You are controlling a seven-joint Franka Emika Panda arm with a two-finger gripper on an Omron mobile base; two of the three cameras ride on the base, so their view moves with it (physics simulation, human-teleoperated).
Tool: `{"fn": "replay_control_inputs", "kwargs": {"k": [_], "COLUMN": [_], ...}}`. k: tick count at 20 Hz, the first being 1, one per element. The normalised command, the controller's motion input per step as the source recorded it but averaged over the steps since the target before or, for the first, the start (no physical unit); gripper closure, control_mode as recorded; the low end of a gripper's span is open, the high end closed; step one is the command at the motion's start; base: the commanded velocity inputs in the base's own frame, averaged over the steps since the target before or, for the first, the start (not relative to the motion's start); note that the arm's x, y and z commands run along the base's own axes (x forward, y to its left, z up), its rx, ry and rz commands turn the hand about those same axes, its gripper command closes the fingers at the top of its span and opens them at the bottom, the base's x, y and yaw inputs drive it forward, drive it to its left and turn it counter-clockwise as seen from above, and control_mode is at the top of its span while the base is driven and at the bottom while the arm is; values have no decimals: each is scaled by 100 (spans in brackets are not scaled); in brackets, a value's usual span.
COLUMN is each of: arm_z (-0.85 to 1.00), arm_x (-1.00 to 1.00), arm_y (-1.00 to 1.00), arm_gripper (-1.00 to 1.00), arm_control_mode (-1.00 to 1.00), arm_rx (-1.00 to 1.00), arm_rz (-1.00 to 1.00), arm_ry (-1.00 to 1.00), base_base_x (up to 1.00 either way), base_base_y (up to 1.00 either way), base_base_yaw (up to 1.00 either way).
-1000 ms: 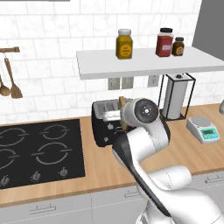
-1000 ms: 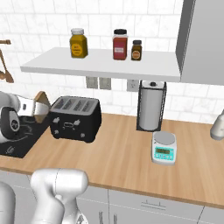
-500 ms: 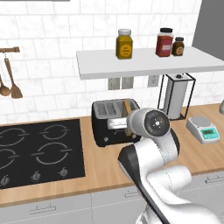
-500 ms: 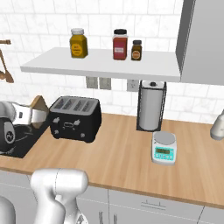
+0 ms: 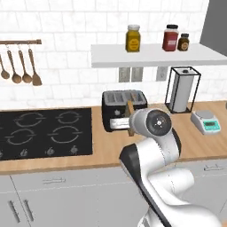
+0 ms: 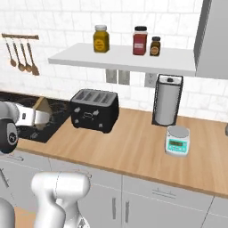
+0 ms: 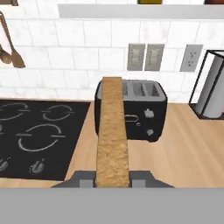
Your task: Start the toaster. Once the lever pops up, take the bread to the plate on the dining counter.
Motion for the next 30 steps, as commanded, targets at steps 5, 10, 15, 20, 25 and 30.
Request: {"fn": "replay_control_inputs", "kwargs": {"k": [5, 10, 15, 20, 25, 30], "arm_z": [0, 0, 0, 0, 0, 0], "arm_x": [0, 0, 0, 0, 0, 0], "arm_y": [0, 0, 0, 0, 0, 0], "arm_gripper": [100, 100, 100, 100, 100, 100], "arm_control_mode": [100, 100, 100, 100, 100, 100], "arm_rx": [0, 0, 0, 0, 0, 0], "arm_rz": [0, 0, 0, 0, 0, 0], "arm_ry": [0, 0, 0, 0, 0, 0], "base_base_x": [-46, -23, -22, -21, -22, -18], "base_base_y": [0, 0, 0, 0, 0, 0], "base_base_yaw": [94, 100, 100, 100, 100, 100]}}
